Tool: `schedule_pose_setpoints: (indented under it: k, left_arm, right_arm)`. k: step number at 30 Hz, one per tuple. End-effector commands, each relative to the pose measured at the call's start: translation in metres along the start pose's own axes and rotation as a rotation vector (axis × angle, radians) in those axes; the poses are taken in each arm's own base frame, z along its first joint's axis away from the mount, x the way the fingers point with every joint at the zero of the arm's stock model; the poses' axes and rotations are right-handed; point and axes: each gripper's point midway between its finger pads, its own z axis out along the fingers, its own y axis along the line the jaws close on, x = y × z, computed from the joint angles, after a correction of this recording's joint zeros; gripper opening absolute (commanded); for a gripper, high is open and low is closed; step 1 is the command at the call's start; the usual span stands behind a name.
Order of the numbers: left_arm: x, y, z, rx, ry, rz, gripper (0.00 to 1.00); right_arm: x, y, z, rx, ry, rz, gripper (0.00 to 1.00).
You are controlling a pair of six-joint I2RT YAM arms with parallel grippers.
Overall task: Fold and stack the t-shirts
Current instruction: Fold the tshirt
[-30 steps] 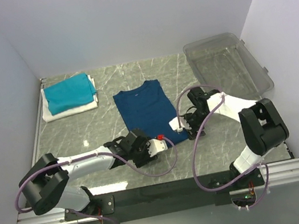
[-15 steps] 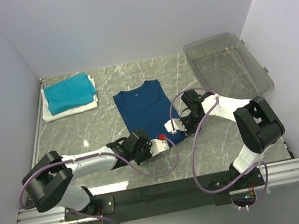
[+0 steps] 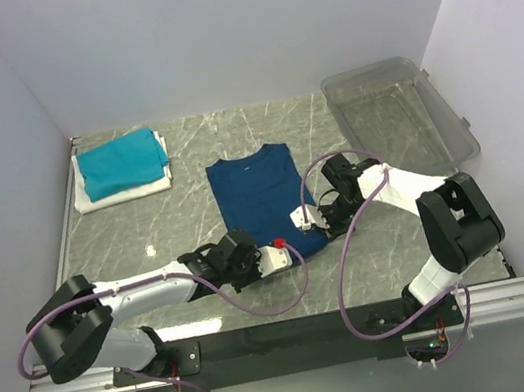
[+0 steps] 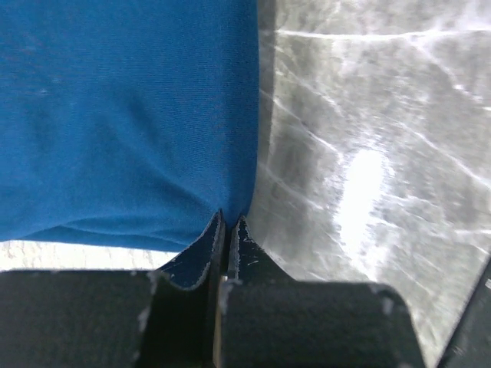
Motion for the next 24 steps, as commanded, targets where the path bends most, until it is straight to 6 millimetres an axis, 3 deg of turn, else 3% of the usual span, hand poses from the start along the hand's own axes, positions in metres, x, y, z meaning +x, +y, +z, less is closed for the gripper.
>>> schedule_pose_setpoints:
  k: [1, 10, 15, 18, 21, 24]
  left_arm:
    - [-0.010, -0.008, -0.013, 0.046, -0.039, 0.034, 0.01]
    - [-0.033, -0.025, -0.046, 0.166, -0.098, 0.038, 0.01]
    - [-0.050, -0.023, -0.066, 0.166, -0.158, 0.022, 0.01]
    - [-0.057, -0.004, -0.078, 0.114, -0.196, 0.015, 0.00]
    - [-0.065, 0.035, -0.091, 0.027, -0.249, 0.006, 0.00]
    - [-0.061, 0.087, -0.098, -0.079, -0.251, 0.003, 0.00]
  right_arm:
    - [-0.015, 0.013, -0.018, -0.038, -0.058, 0.069, 0.00]
    - [-0.038, 0.036, -0.052, -0.123, -0.167, 0.120, 0.00]
    - [-0.051, 0.036, -0.067, -0.093, -0.200, 0.123, 0.00]
    - [-0.058, 0.018, -0.077, -0.035, -0.220, 0.157, 0.00]
    - [-0.066, -0.010, -0.091, 0.017, -0.247, 0.204, 0.00]
    - [-0.069, -0.048, -0.101, 0.079, -0.256, 0.246, 0.00]
